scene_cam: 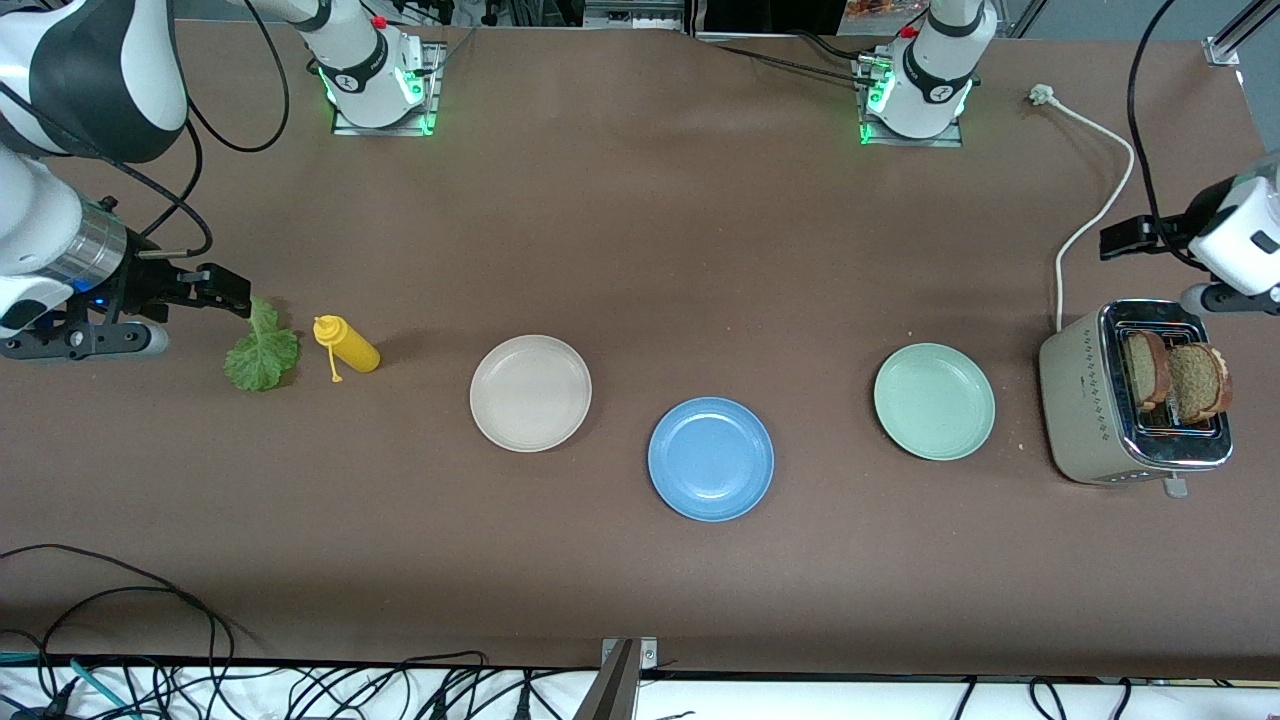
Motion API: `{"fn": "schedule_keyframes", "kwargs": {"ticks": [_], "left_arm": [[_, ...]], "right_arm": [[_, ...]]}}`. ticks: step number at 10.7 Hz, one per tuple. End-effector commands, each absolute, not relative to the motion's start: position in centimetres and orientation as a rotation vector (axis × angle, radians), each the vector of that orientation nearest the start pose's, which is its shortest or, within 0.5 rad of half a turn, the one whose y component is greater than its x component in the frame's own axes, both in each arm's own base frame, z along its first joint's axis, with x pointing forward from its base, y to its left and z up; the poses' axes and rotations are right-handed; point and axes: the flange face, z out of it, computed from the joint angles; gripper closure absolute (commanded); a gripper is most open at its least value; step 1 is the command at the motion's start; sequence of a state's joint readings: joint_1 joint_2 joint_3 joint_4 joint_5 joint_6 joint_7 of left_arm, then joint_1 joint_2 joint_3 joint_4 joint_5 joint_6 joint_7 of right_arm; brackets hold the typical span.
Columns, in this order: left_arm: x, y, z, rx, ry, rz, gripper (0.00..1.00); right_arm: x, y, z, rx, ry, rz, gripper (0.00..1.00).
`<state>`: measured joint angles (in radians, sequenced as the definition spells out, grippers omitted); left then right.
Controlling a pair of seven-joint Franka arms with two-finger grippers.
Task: Make sandwich in blue plate with both arms
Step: 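Move the left gripper over the toaster and lower onto a bread slice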
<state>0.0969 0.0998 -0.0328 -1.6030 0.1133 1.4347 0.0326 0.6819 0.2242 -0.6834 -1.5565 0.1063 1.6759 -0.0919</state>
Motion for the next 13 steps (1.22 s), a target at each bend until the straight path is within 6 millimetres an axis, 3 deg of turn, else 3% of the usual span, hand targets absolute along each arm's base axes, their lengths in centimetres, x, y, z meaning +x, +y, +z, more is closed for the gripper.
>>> {"fn": "schedule_keyframes", "kwargs": {"ticks": [1, 3, 5, 8, 11, 13], "left_arm": [[58.4, 7.8, 51.0, -3.015, -0.016, 0.379, 0.00], [60.7, 10.3, 46.5, -3.036, 0.025, 0.351, 0.00], [61.8, 12.4, 43.8, -3.051, 0.106, 0.330, 0.00], [62.7, 13.7, 41.7, -3.047, 0.126, 0.290, 0.00], [63.0, 16.6, 39.2, -3.058, 0.156, 0.290, 0.00], [62.9, 17.5, 38.5, -3.062, 0.153, 0.288, 0.00]], "right_arm": [[60.9, 4.5, 53.8, -3.182, -0.124, 0.091, 0.00], [60.9, 4.5, 53.8, -3.180, -0.123, 0.094, 0.00], [60.9, 4.5, 53.8, -3.180, -0.123, 0.094, 0.00], [60.9, 4.5, 53.8, -3.180, -0.123, 0.096, 0.00], [60.9, 4.5, 53.8, -3.180, -0.123, 0.094, 0.00], [60.9, 4.5, 53.8, -3.180, -0.123, 0.089, 0.00]]}}
